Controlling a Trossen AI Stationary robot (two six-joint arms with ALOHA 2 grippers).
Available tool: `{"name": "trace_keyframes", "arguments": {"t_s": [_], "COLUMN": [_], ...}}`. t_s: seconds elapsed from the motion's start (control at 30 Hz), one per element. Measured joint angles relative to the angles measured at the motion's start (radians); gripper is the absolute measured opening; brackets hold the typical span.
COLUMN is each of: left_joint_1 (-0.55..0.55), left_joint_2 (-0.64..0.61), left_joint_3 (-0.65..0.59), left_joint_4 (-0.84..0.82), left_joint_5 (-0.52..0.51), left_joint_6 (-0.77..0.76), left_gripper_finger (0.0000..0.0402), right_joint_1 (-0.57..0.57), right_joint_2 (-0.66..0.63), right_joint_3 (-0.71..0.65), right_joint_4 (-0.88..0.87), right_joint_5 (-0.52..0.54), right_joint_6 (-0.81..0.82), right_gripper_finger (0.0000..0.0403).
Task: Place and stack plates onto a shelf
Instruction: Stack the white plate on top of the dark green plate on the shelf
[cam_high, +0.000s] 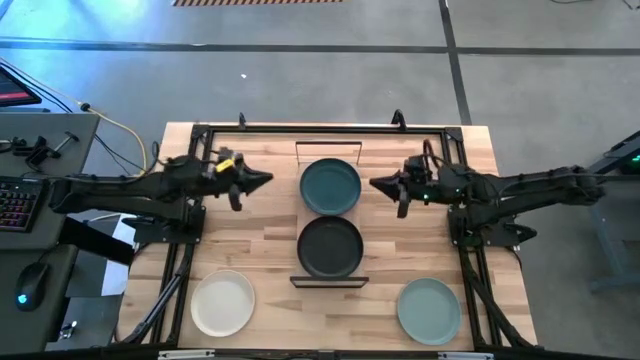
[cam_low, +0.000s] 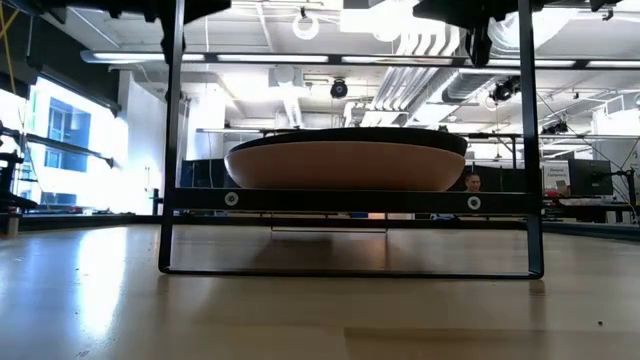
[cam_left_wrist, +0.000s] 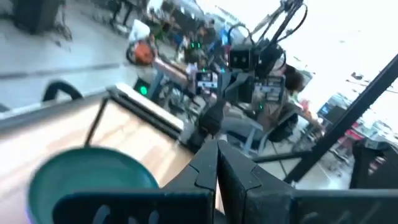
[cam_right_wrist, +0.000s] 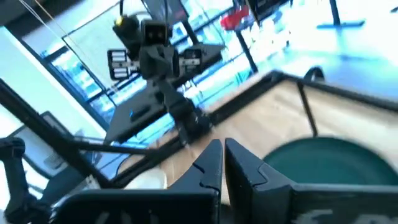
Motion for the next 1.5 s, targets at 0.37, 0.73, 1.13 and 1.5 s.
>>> {"name": "trace_keyframes", "arguments": {"t_s": [0.37, 0.73, 1.13, 1.5], "left_joint_1": [-0.002, 0.001, -0.185, -0.697], "left_joint_2": [-0.026, -0.025, -0.031, 0.07], "left_joint_3": [-0.001, -0.001, -0.001, -0.001], "left_joint_4": [-0.008, -0.067, -0.524, -0.74], "left_joint_5": [-0.01, -0.065, 0.155, -0.054], "left_joint_6": [0.031, 0.055, -0.345, -0.728], "left_gripper_finger": [0.0, 0.0002, 0.009, 0.0131], "right_joint_1": [-0.056, -0.056, -0.056, -0.056], "right_joint_2": [0.001, 0.001, 0.001, 0.001], "right_joint_3": [0.0, 0.0, 0.0, -0.001], "right_joint_4": [0.005, 0.005, -0.013, -0.076], "right_joint_5": [-0.098, -0.093, -0.092, -0.084], "right_joint_6": [-0.023, -0.047, -0.027, -0.001], "right_gripper_finger": [0.0, 0.0, 0.0, 0.0]}}
